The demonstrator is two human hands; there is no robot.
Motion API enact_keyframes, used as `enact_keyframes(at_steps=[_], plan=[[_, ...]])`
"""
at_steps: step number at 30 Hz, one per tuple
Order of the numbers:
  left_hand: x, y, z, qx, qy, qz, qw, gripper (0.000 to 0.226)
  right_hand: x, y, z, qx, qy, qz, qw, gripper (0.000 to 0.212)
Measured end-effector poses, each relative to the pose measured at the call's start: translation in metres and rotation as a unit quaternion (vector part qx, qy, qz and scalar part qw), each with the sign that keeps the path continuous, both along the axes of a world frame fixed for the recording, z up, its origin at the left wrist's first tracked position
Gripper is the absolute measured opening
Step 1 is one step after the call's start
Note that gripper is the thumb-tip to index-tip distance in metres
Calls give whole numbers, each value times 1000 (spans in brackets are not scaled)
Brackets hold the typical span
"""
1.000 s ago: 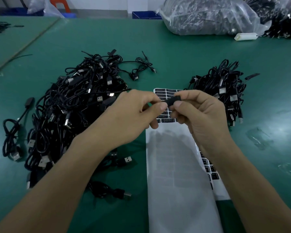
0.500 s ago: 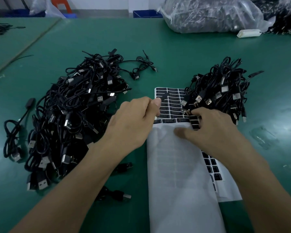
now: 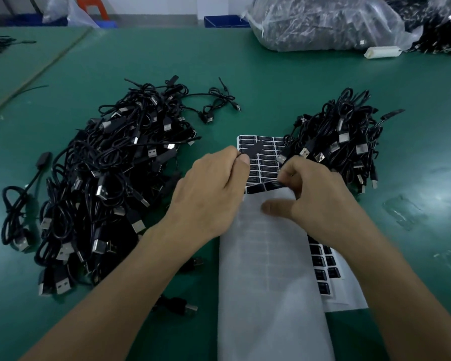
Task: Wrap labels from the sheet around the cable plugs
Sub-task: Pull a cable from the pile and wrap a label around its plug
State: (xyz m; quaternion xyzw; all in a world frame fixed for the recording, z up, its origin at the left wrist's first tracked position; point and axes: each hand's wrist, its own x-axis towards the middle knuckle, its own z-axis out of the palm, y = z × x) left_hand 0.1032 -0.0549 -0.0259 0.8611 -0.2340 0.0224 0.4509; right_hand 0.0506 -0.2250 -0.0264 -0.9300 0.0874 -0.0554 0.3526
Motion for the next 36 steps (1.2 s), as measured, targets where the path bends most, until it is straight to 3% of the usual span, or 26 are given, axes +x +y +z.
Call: enact_keyframes(at_steps=[3, 7, 12, 16, 19, 28, 36], plan=[[1, 1, 1, -24, 24, -29, 999, 34, 1, 6, 0, 76, -24, 35, 996, 41], [4, 3, 0, -21, 25, -50, 998, 41, 1, 13, 1, 171, -56, 55, 982, 44], [12, 11, 4, -99, 95, -49, 989, 45, 1, 11, 4, 258, -88, 0, 962, 33], [17, 13, 2, -107, 109, -41, 987, 46, 3, 9, 5, 331, -97, -17, 938, 23], [16, 11, 1, -102, 102, -34, 989, 47, 3, 10, 6, 350, -114, -19, 929, 18], [2, 1, 0, -21, -59, 33, 997, 54, 4, 20, 1, 338, -106, -13, 935, 19], [2, -1, 1, -38, -29, 23, 999, 33, 5, 20, -2, 337, -109, -41, 934, 18]])
